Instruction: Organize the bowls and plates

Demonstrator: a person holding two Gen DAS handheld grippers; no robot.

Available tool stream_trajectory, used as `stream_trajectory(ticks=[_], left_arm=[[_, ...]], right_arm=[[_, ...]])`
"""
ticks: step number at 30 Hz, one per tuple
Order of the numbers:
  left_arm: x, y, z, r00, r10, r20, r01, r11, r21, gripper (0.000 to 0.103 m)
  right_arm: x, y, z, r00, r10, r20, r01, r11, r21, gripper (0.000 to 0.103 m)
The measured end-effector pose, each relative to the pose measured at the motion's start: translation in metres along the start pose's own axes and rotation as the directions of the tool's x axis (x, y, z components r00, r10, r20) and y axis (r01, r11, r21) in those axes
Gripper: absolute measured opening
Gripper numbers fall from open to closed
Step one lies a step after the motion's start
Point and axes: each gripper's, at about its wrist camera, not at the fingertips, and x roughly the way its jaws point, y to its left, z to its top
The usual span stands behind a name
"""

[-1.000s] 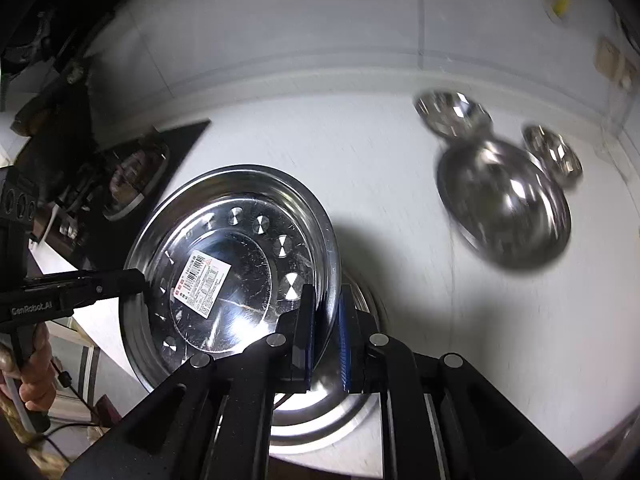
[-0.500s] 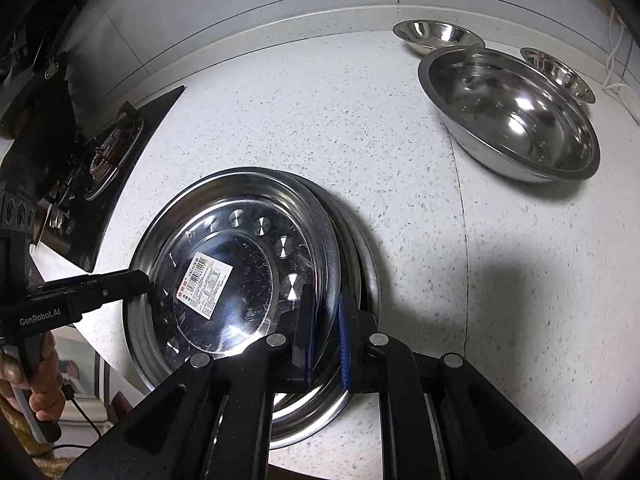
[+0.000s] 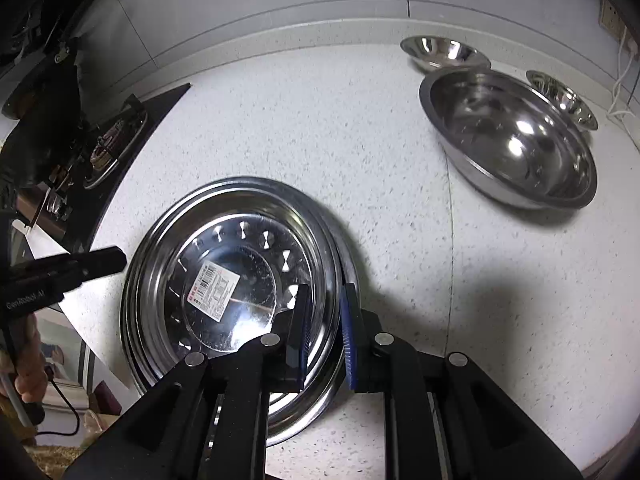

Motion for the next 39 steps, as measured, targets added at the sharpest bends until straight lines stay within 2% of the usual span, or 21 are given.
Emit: stream_trajectory(ticks=[4, 8, 10, 11, 15, 17, 19, 25, 29, 34, 35, 37, 38, 39], left_arm=[[-0.013, -0.011, 0.013, 0.999, -0.017, 0.034, 0.016, 1.0, 0.018, 0.017], [-0.007, -0.025, 0.031, 0.998, -0.056, 0.004, 0.056, 0.998, 0.009, 0.019], [-0.001, -0.032, 0.04, 0.996, -0.083, -0.019, 0.082, 0.997, -0.013, 0.036], [0.005, -0.037, 0.046, 0.994, -0.106, -0.034, 0.105, 0.994, -0.027, 0.047], [0.027, -0.061, 0.071, 0.981, -0.178, -0.078, 0.173, 0.982, -0.071, 0.052], [0.039, -0.074, 0.083, 0.979, -0.183, -0.094, 0.177, 0.981, -0.074, 0.054], [0.054, -0.092, 0.097, 0.977, -0.184, -0.106, 0.178, 0.982, -0.063, 0.055], [0.11, -0.133, 0.139, 0.97, -0.188, -0.153, 0.173, 0.979, -0.107, 0.055], [0.146, -0.152, 0.16, 0.976, -0.143, -0.162, 0.128, 0.986, -0.103, 0.055], [0.176, -0.161, 0.168, 0.98, -0.099, -0.171, 0.082, 0.991, -0.104, 0.054], [0.181, -0.162, 0.169, 0.98, -0.097, -0.172, 0.08, 0.991, -0.105, 0.054], [0.193, -0.163, 0.169, 0.975, -0.112, -0.191, 0.091, 0.989, -0.119, 0.052], [0.199, -0.164, 0.169, 0.974, -0.114, -0.196, 0.091, 0.988, -0.123, 0.048], [0.203, -0.165, 0.168, 0.973, -0.115, -0.202, 0.092, 0.989, -0.117, 0.035]], right_arm=[[-0.012, 0.002, 0.002, 0.999, -0.03, 0.041, 0.031, 0.999, -0.024, 0.023], [-0.027, -0.005, 0.007, 0.997, -0.028, 0.078, 0.029, 1.0, -0.01, 0.037], [-0.037, -0.014, 0.012, 0.994, -0.036, 0.102, 0.035, 0.999, 0.009, 0.042], [-0.042, -0.022, 0.015, 0.992, -0.044, 0.115, 0.042, 0.999, 0.024, 0.047], [-0.063, -0.064, 0.029, 0.981, -0.102, 0.167, 0.084, 0.991, 0.109, 0.062], [-0.073, -0.096, 0.039, 0.972, -0.146, 0.186, 0.115, 0.979, 0.171, 0.069], [-0.077, -0.123, 0.047, 0.966, -0.177, 0.187, 0.134, 0.966, 0.223, 0.069], [-0.057, -0.189, 0.069, 0.972, -0.195, 0.128, 0.146, 0.936, 0.321, 0.069], [-0.032, -0.215, 0.082, 0.982, -0.168, 0.09, 0.127, 0.928, 0.351, 0.069], [-0.005, -0.23, 0.094, 0.987, -0.153, 0.042, 0.13, 0.93, 0.345, 0.069], [0.001, -0.232, 0.096, 0.988, -0.153, 0.029, 0.134, 0.933, 0.335, 0.067], [0.01, -0.234, 0.098, 0.986, -0.164, 0.005, 0.153, 0.934, 0.323, 0.054], [0.016, -0.236, 0.099, 0.987, -0.16, -0.012, 0.156, 0.934, 0.322, 0.042], [0.02, -0.238, 0.099, 0.988, -0.151, -0.025, 0.151, 0.934, 0.324, 0.031]])
